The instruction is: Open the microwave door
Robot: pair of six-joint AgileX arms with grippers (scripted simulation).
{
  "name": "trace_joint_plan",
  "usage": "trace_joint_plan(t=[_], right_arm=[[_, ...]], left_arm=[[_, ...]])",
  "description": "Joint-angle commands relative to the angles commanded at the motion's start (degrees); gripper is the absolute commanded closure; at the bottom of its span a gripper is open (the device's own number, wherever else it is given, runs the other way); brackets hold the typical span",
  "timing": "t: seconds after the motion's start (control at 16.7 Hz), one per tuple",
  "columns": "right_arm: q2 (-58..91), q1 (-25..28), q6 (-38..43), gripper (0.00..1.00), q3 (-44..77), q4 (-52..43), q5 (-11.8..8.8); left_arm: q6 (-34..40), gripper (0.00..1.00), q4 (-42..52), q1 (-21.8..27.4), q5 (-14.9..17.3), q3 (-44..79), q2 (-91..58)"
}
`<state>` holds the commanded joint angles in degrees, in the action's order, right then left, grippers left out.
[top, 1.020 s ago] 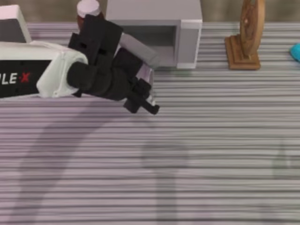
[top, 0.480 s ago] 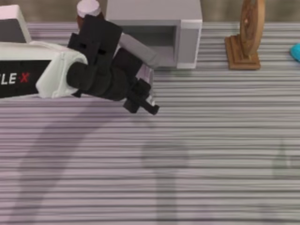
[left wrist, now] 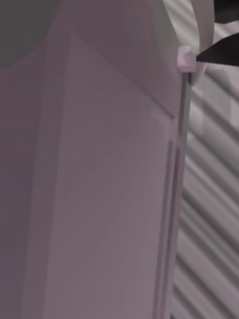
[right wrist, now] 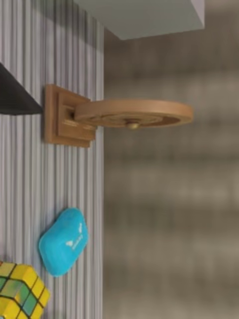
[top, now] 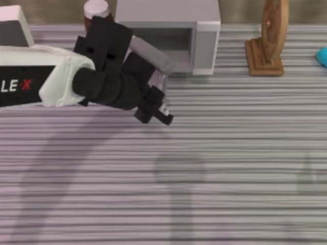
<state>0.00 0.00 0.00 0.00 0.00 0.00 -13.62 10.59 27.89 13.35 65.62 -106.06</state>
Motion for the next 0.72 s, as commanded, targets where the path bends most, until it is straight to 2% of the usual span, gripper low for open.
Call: trace_joint_plan(t=[0.3,0.72], right_arm=[[0.0,0.0,0.0,0.0,0.0,0.0,0.0],[0.0,0.0,0.0,0.0,0.0,0.0,0.0]], left_arm=[[0.0,1.0,0.0,0.0,0.0,0.0,0.0],[-2.97,1.0,0.68,-1.22,2.39,-0.6,0.65]])
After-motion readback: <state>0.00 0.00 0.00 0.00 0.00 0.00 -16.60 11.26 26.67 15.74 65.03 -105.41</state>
